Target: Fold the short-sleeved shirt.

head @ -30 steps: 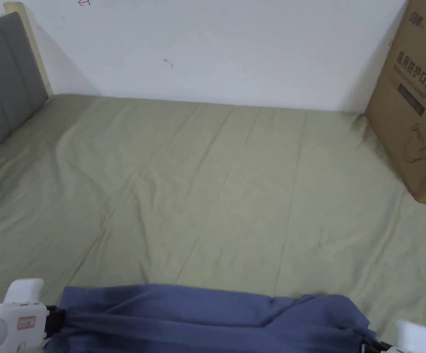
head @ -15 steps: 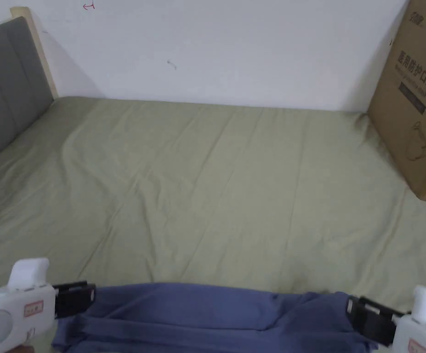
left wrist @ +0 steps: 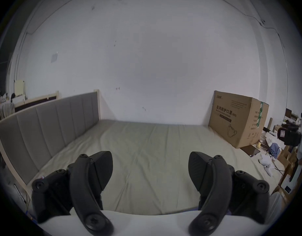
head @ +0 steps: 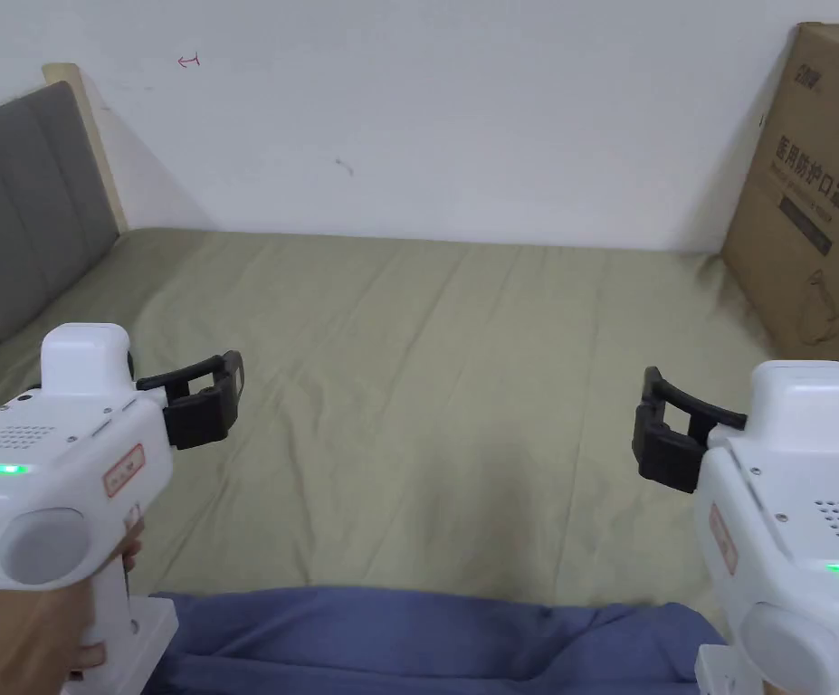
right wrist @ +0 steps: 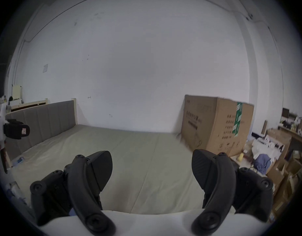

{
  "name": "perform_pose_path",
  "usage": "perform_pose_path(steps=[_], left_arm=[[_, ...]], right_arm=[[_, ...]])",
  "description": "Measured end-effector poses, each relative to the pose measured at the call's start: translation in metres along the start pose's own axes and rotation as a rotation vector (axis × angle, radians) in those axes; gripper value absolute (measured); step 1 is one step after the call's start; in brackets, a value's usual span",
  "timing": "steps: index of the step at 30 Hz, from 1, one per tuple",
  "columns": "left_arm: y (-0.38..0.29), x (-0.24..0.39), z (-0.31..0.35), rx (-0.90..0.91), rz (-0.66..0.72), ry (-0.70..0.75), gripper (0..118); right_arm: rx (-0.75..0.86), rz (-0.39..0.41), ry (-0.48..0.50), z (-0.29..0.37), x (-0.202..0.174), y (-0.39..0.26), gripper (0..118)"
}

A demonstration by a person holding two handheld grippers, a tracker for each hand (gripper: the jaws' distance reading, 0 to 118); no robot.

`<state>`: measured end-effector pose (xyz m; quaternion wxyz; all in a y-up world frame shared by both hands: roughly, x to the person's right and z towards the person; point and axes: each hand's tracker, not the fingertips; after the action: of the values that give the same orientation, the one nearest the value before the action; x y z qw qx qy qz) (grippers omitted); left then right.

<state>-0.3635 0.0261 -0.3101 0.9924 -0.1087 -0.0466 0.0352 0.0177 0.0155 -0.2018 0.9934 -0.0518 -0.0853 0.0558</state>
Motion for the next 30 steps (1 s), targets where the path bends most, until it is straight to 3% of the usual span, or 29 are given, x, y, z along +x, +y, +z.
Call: perform_pose_path(steps=[1, 2, 3, 4, 17, 21, 26, 30], left_arm=[[-0.001, 0.004, 0.001, 0.028, -0.015, 0.009, 80], [-0.002, 0.007, 0.003, 0.039, -0.014, 0.008, 62], [-0.003, 0.010, 0.004, 0.049, -0.012, -0.001, 19], [-0.006, 0.013, 0.002, 0.049, -0.012, -0.007, 0], [-0.022, -0.003, -0.013, -0.060, 0.056, -0.057, 0], [-0.029, -0.029, -0.025, -0.179, 0.202, -0.136, 0], [-0.063, -0.082, -0.046, -0.433, 0.526, -0.299, 0], [-0.100, -0.116, -0.054, -0.574, 0.512, -0.302, 0]], right_arm=[[0.002, 0.001, 0.000, 0.001, -0.003, 0.000, 89], [0.019, 0.006, -0.023, 0.001, -0.007, -0.001, 69], [0.020, 0.003, -0.028, 0.001, -0.008, -0.002, 30], [0.018, 0.002, -0.022, -0.001, -0.009, -0.003, 0], [0.009, -0.023, -0.025, -0.011, -0.005, -0.008, 0], [-0.001, -0.009, -0.015, -0.013, -0.007, -0.008, 0], [-0.018, -0.006, -0.007, -0.016, -0.009, -0.012, 0], [-0.044, 0.008, -0.001, -0.020, -0.015, -0.016, 0]])
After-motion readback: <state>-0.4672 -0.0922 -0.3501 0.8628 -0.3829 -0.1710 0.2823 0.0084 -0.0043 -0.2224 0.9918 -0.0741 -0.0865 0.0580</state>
